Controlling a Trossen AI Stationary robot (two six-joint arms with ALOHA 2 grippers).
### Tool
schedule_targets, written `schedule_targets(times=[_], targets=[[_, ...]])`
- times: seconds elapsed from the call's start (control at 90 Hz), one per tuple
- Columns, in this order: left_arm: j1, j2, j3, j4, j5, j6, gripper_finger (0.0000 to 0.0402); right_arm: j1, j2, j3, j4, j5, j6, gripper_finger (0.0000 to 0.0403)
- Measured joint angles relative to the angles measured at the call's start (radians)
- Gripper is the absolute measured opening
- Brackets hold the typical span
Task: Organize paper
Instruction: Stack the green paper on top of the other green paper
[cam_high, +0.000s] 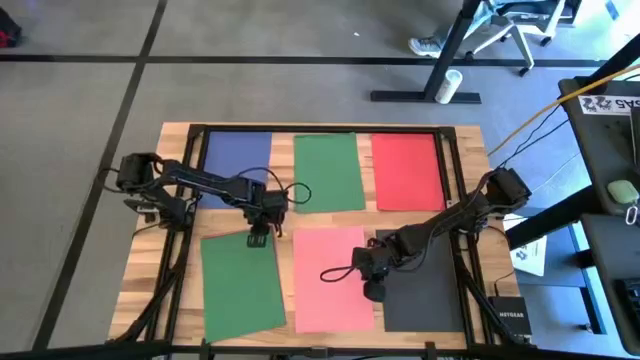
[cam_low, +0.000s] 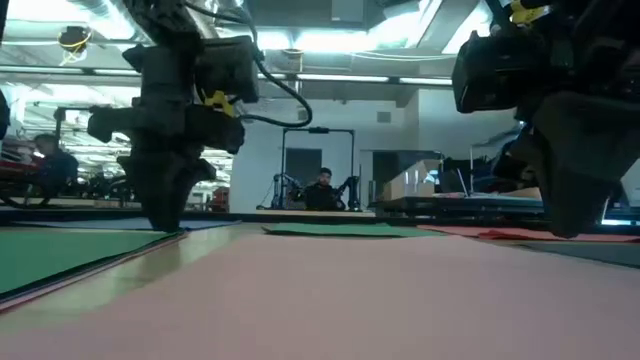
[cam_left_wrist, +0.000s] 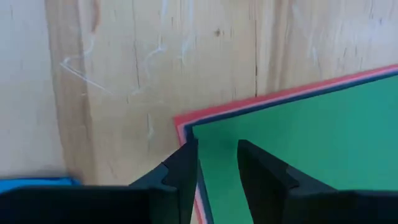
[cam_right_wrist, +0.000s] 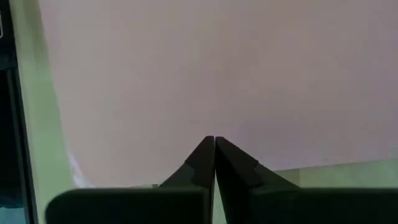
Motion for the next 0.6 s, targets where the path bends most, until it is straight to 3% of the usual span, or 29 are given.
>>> schedule_targets(times=[0.6], targets=[[0.0, 0.0, 0.0, -0.026, -0.001, -0.018, 0.0098, 0.0, 0.0, 0.0, 0.0, 0.0, 0.0, 0.0]])
